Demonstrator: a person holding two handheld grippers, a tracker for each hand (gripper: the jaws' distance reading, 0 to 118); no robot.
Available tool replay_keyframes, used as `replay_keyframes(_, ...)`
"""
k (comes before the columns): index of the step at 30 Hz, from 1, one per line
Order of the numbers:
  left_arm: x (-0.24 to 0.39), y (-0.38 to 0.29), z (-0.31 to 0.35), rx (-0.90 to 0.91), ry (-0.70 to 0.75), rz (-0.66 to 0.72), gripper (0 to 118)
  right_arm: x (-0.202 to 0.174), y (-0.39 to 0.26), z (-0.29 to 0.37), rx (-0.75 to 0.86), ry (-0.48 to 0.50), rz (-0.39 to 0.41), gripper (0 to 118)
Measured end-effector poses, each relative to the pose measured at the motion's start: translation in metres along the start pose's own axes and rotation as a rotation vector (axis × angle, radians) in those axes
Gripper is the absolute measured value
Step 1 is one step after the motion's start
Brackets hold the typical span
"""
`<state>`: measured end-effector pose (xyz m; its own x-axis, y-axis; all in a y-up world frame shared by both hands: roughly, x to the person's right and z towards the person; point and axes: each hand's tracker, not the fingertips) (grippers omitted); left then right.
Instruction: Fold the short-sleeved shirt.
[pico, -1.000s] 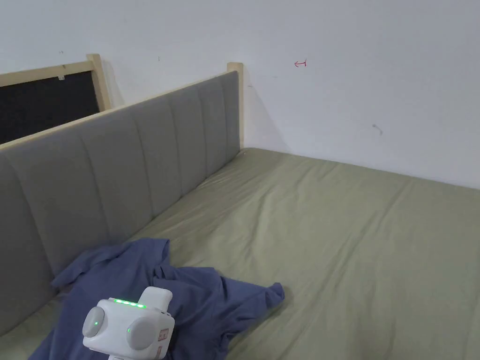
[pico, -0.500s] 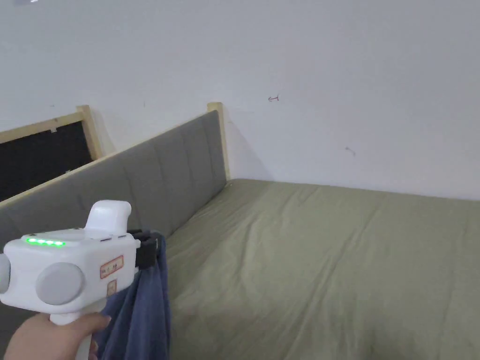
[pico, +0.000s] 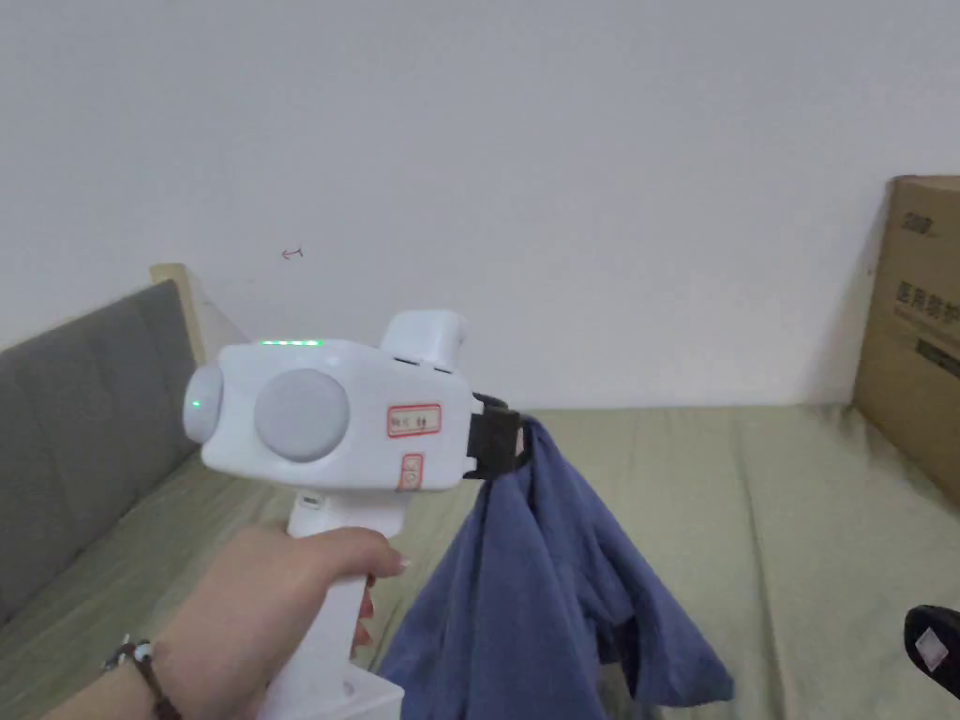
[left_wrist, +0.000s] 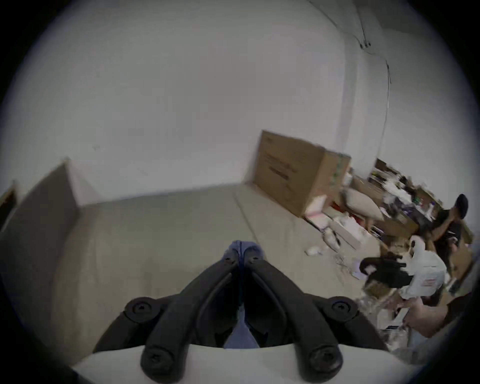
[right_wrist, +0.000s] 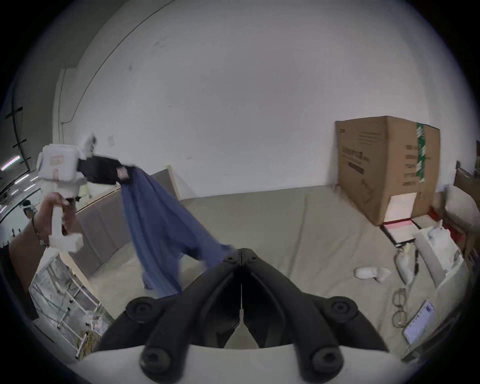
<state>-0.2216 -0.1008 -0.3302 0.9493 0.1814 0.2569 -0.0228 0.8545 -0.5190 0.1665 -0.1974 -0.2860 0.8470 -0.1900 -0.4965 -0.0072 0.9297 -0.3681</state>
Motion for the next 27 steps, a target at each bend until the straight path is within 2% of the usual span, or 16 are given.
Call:
replay_keyframes(3, 0.016, -0.023, -0.091, -0.229, -0.098, 0.078, 1, 0.015, -0.002, 0.007, 0.002, -0.048, 0.001, 0)
replay_keyframes(6, 0.005, -0.065, -0.185, -0.456, -0.129, 0.183, 1, 0.029, -0.011, 0.007, -0.012, -0.082, -0.029, 0)
replay_keyframes(10, -0.010, -0.131, -0.255, -0.689, -0.145, 0.392, 4, 0.052, -0.031, -0.008, -0.089, -0.079, -0.065, 0)
replay_keyframes(11, -0.017, -0.142, -0.264, -0.701, -0.167, 0.470, 10, 0.054, -0.034, -0.012, -0.109, -0.090, -0.065, 0)
replay_keyframes(12, -0.019, -0.153, -0.264, -0.710, -0.173, 0.517, 30, 0.056, -0.037, -0.015, -0.122, -0.093, -0.067, 0)
replay_keyframes(14, -0.028, -0.158, -0.261, -0.668, -0.215, 0.577, 66, 0.061, -0.044, -0.018, -0.132, -0.078, -0.082, 0)
replay_keyframes(15, -0.032, -0.156, -0.257, -0.632, -0.206, 0.556, 89, 0.063, -0.046, -0.019, -0.135, -0.065, -0.090, 0)
replay_keyframes(16, -0.028, -0.156, -0.244, -0.594, -0.201, 0.560, 98, 0.063, -0.049, -0.020, -0.136, -0.055, -0.094, 0)
replay_keyframes(20, -0.032, -0.136, -0.195, -0.458, -0.179, 0.613, 98, 0.061, -0.053, -0.025, -0.142, -0.044, -0.101, 0)
replay_keyframes(22, -0.035, -0.124, -0.162, -0.394, -0.132, 0.584, 98, 0.059, -0.052, -0.024, -0.128, -0.026, -0.125, 0)
replay_keyframes(24, -0.029, -0.112, -0.123, -0.287, -0.044, 0.496, 98, 0.054, -0.048, -0.023, -0.103, -0.014, -0.127, 0)
replay_keyframes(27, -0.017, -0.110, -0.058, -0.067, 0.184, 0.248, 98, 0.043, -0.041, -0.023, -0.058, -0.027, -0.092, 0)
